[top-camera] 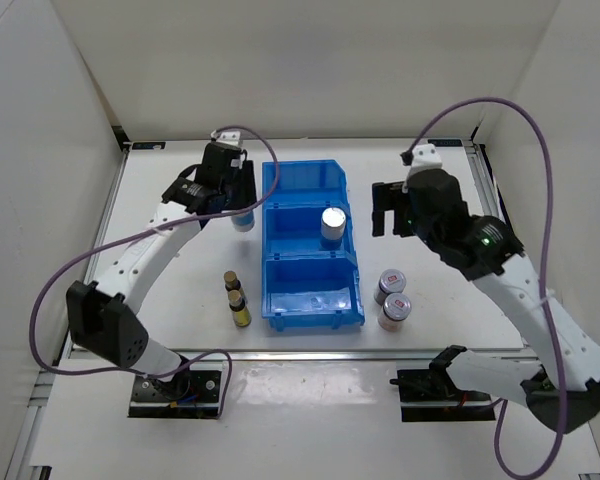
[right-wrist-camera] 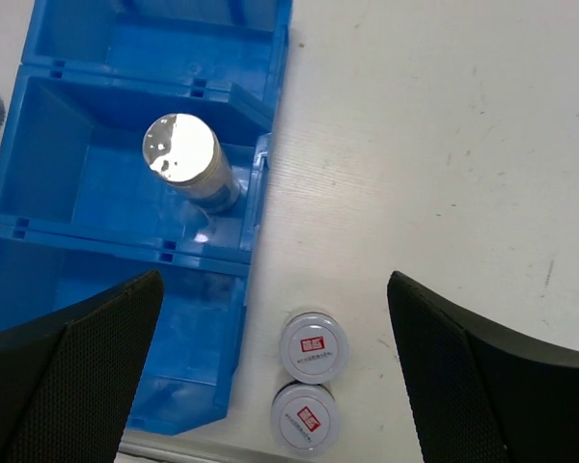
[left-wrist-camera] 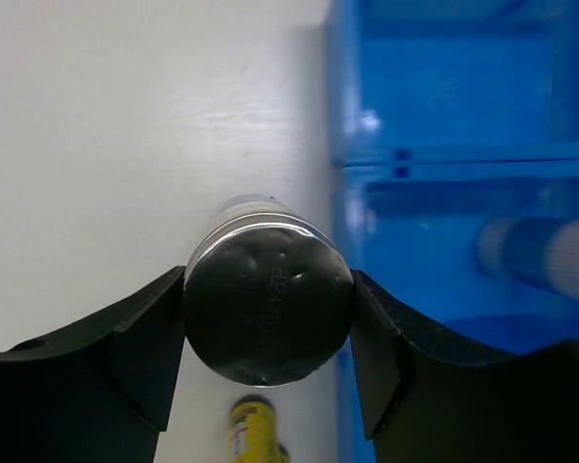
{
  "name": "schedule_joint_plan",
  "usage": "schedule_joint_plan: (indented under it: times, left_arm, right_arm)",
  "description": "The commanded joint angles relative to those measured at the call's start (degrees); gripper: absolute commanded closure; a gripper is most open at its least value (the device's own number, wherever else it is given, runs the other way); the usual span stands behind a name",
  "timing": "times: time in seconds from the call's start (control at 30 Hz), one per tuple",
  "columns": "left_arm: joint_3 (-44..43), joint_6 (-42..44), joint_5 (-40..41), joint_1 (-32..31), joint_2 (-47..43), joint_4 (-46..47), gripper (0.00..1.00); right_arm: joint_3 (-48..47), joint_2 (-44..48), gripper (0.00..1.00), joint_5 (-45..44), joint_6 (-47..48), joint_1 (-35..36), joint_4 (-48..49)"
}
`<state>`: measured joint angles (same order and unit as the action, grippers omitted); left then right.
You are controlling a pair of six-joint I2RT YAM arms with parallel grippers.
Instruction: Organize the condiment bottles
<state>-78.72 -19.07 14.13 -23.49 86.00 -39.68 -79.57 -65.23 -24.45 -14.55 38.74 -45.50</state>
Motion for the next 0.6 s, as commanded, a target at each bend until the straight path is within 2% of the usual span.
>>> schedule_joint_plan:
  times: [0.0, 0.1, 0.23, 0.43, 0.57]
  left_arm:
    - [-7.4, 0.6, 0.6, -4.4, -7.2, 1.3, 0.89]
    - [-10.2, 0.0, -2.4, -8.4, -6.7, 1.3, 0.89]
    - [-11.1, -0.6, -2.4, -13.2, -3.8, 1.3, 0.89]
    - [-10.4, -3.0, -4.0, -16.4, 0.9, 2.8, 0.89]
    - [-8.5, -3.5, -4.0, -16.4, 5.1, 6.0, 0.89]
  right_arm:
    - [1.1, 5.2, 0.00, -3.9, -0.8, 0.1, -4.5]
    - [2.7, 9.5, 0.00, -5.1, -2.1, 0.1, -7.5]
    - [4.5, 11.9, 0.00, -6.3, -3.4, 0.1, -10.4]
    - [6.6, 12.6, 0.00, -6.9, -3.9, 0.1, -12.4]
    - [6.6, 12.6, 0.00, -6.9, -4.4, 0.1, -13.0]
